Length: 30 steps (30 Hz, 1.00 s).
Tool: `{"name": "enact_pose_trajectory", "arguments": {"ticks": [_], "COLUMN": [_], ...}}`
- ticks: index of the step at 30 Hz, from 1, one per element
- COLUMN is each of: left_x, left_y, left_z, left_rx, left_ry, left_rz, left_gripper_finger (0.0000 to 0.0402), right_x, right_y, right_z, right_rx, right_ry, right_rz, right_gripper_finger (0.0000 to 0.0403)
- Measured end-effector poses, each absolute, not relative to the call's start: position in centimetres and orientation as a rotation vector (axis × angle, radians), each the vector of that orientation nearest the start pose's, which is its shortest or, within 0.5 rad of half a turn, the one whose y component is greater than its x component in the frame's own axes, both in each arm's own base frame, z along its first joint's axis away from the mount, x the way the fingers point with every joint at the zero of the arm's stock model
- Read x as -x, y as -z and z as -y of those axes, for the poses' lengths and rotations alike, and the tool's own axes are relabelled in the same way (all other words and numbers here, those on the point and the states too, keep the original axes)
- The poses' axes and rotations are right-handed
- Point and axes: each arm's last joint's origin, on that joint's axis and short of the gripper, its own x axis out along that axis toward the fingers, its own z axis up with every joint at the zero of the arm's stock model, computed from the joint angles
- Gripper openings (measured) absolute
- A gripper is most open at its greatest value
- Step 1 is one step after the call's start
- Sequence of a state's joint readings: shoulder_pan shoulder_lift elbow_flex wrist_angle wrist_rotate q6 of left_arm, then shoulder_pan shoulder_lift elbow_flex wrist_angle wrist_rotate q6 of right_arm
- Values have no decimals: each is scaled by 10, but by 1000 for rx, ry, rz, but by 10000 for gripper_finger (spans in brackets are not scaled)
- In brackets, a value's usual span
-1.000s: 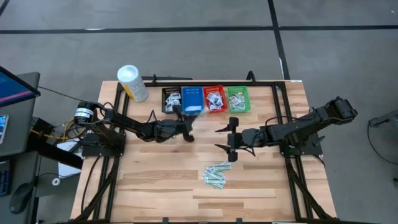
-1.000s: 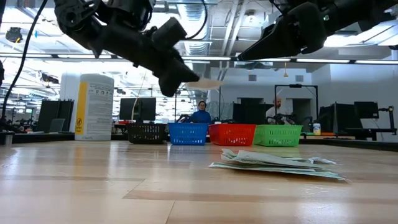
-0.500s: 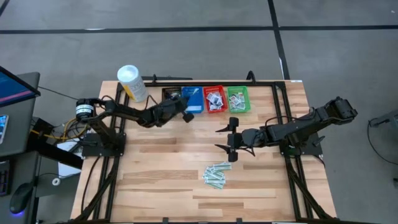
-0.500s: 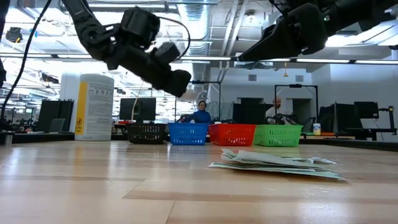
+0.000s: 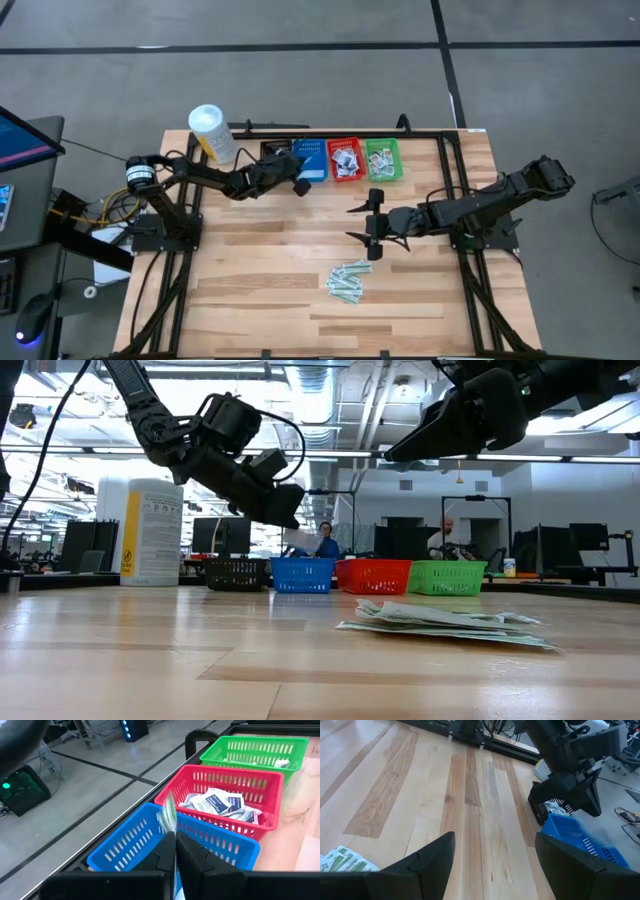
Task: Pick & Place First Aid Supplies
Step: Put the green pad into the blue bin
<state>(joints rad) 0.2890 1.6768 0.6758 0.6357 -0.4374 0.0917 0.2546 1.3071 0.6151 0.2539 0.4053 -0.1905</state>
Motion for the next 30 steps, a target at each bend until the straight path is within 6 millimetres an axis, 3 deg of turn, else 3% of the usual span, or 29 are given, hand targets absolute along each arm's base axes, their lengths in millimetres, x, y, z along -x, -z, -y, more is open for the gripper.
{"name": "enact_pose_trajectory", "arguments": {"ticks": [14, 22, 30], "left_x": [-304, -313, -318], "left_y": [-158, -157, -157], "left_z": [-96, -56, -7], "left_rx": [-73, -69, -51], "left_ry": [-687, -538, -394], "left_rz": [-396, -391, -371], "left_gripper_finger": [133, 135, 131], "right_x": [-254, -246, -246], "right_y": [-202, -189, -154], "right_z": [-59, -74, -89], "right_rx": [288, 61, -28], "right_ry": [79, -165, -169], "right_rz": [-490, -639, -842], "right_gripper_finger": [270, 270, 270]}}
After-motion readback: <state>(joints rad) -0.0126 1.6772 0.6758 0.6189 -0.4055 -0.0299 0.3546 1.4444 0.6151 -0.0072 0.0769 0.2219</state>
